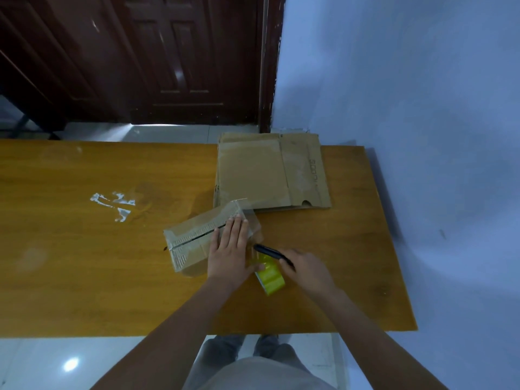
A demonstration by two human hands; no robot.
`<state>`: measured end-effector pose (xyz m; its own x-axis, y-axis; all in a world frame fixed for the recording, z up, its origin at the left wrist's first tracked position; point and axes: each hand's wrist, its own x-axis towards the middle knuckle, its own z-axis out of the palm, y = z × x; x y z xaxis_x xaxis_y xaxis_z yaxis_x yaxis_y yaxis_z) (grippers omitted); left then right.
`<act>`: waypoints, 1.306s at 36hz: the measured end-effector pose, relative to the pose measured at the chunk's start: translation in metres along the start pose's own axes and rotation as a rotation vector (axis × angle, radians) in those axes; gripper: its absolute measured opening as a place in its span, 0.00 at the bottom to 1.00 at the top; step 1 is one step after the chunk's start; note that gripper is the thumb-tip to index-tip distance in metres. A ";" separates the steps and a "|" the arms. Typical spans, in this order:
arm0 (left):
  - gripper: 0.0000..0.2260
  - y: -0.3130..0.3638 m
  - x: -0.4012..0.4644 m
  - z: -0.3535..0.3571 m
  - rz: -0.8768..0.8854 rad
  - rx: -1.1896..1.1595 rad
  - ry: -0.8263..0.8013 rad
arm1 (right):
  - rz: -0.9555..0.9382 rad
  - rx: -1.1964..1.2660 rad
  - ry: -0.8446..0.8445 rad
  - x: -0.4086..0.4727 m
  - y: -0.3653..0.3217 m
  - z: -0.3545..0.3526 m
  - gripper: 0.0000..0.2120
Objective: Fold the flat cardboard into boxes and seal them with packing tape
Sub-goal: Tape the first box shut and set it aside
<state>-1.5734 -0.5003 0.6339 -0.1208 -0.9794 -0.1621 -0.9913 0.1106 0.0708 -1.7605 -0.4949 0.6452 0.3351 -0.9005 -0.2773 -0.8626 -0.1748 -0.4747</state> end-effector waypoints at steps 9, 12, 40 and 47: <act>0.49 0.000 -0.002 0.000 -0.005 0.001 -0.055 | 0.220 0.103 0.125 -0.005 0.019 -0.006 0.14; 0.49 0.001 -0.001 0.000 -0.010 0.005 -0.052 | 0.178 0.163 0.097 -0.009 0.018 -0.007 0.12; 0.50 0.000 0.000 0.000 -0.005 0.027 -0.043 | 0.271 0.436 0.021 -0.008 0.015 -0.001 0.12; 0.49 0.000 0.000 0.000 -0.002 0.019 -0.033 | 0.237 0.624 0.052 -0.018 0.018 0.000 0.14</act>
<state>-1.5730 -0.5007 0.6339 -0.1199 -0.9735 -0.1947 -0.9924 0.1119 0.0516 -1.7818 -0.4820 0.6414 0.1314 -0.9071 -0.3999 -0.5244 0.2787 -0.8046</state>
